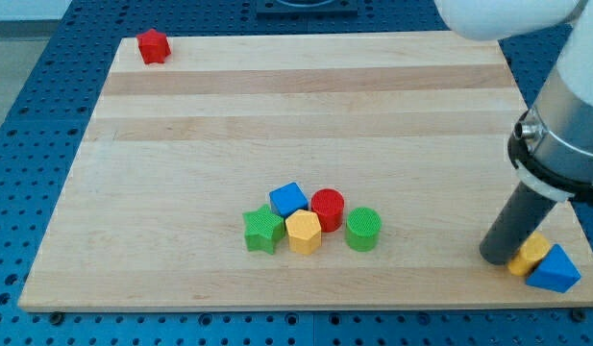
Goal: Move both green star and yellow hexagon towards the yellow heart
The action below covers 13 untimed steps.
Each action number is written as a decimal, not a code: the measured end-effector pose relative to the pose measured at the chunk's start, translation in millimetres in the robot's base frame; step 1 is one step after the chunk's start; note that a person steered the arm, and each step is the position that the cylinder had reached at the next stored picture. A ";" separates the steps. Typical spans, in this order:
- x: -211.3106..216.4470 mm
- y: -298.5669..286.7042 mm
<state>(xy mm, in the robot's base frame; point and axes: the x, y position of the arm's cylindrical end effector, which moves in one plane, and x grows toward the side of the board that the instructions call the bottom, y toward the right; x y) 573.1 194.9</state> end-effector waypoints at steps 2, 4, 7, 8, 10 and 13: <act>44.4 -46.7; 40.0 -176.1; -41.5 -354.9; -41.6 -320.1; -26.7 -264.2; 3.7 -190.2</act>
<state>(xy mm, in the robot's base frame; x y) 576.8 4.7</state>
